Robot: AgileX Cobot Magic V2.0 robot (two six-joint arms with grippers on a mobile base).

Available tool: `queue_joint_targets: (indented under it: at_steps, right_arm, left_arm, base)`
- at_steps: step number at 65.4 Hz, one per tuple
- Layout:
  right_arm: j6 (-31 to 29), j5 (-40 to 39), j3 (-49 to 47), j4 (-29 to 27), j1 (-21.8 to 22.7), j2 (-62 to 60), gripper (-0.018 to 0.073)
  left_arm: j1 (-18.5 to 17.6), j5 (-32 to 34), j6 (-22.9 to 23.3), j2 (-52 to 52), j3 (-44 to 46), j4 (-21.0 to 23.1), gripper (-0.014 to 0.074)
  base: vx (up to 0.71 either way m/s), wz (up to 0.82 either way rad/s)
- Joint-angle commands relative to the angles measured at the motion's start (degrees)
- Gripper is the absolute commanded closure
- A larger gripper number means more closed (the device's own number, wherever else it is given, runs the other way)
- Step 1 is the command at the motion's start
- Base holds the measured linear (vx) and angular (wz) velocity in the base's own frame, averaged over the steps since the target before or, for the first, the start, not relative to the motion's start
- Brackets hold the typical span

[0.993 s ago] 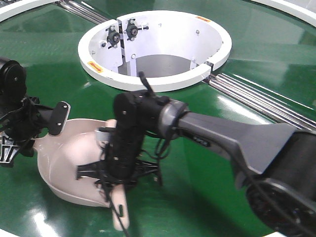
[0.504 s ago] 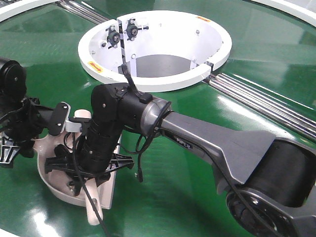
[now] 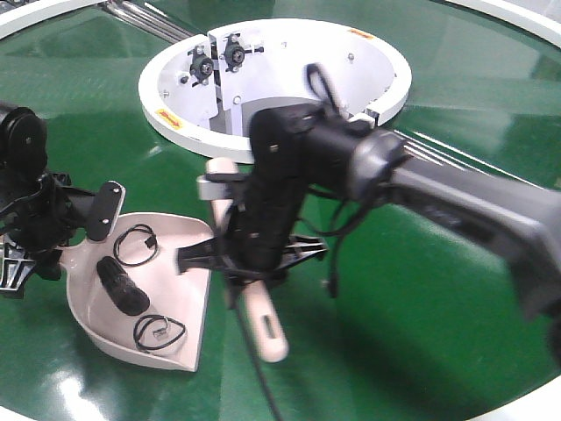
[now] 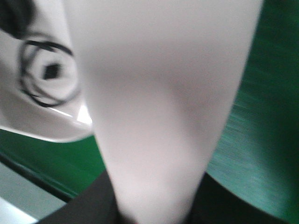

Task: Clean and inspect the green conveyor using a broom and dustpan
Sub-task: 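Carry the brush with the right gripper back to its spot on the belt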

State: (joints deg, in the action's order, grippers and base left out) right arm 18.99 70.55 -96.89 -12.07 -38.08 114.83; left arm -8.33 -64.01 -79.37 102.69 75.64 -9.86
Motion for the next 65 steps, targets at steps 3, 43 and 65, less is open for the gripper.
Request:
queue_joint_targets:
  at_steps: [3, 43, 65]
  right_arm:
    - [-2.0, 3.4, 5.4, 4.0, 3.9, -9.1, 0.0561]
    - [-15.6, -2.6, 33.3, 6.2, 25.9, -26.6, 0.0561]
    - [-18.1, -5.0, 35.4, 6.7, 28.0, -21.5, 0.0561]
  left_arm:
    - [-0.5, 0.3, 0.1, -2.4, 1.7, 0.7, 0.0603]
    - [-0.5, 0.3, 0.1, -2.4, 1.7, 0.7, 0.0603]
    - [-0.5, 0.2, 0.1, -2.4, 1.7, 0.7, 0.0603]
  base:
    - [0.00, 0.00]
    - [0.00, 0.00]
    - [0.00, 0.00]
